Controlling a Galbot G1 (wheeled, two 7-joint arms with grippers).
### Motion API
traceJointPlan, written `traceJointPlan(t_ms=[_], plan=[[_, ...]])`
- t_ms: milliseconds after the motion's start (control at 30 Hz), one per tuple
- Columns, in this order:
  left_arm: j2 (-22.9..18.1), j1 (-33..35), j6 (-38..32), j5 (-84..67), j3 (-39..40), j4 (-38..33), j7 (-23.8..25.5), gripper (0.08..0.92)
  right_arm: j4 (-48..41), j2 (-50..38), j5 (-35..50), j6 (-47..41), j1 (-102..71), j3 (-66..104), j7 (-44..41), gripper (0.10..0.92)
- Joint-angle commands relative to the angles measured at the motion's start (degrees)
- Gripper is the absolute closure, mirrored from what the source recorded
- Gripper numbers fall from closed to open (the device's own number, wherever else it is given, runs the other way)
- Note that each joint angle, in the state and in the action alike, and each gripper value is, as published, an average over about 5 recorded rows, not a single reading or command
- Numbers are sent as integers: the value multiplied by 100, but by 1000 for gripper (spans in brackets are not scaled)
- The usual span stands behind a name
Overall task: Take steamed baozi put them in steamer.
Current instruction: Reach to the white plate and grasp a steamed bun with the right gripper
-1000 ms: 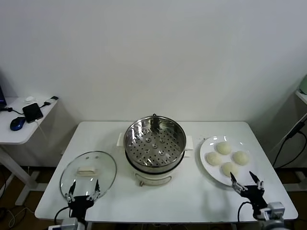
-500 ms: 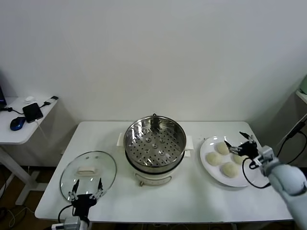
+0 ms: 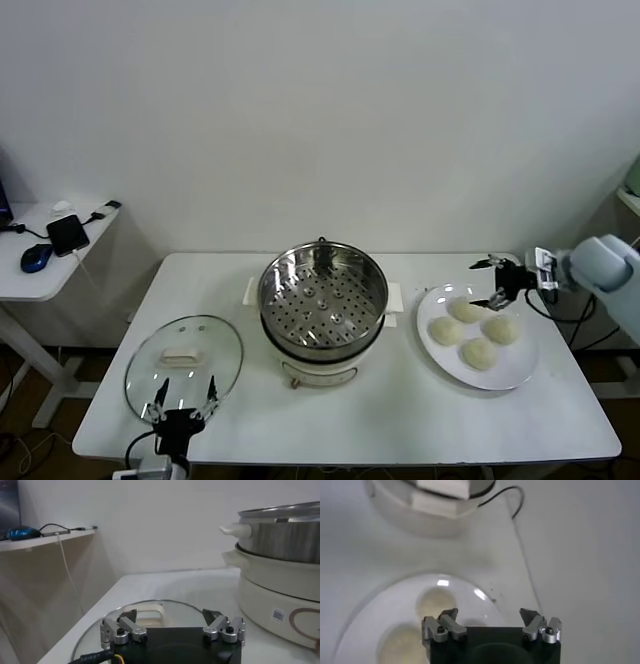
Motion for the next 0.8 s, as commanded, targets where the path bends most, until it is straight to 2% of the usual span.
traceJointPlan(t_ms=[33, 467, 800], plan=[[-23, -4, -24, 8, 7, 34, 1, 177, -1155, 576, -253, 450, 2196, -2995, -1046, 203], [-170, 105, -124, 104, 43, 63, -20, 177, -2266, 1745, -632, 34, 565, -1512, -120, 203], [-246, 161, -184, 230, 86, 101, -24, 177, -2976, 2206, -1003, 40, -161, -571, 63, 203]])
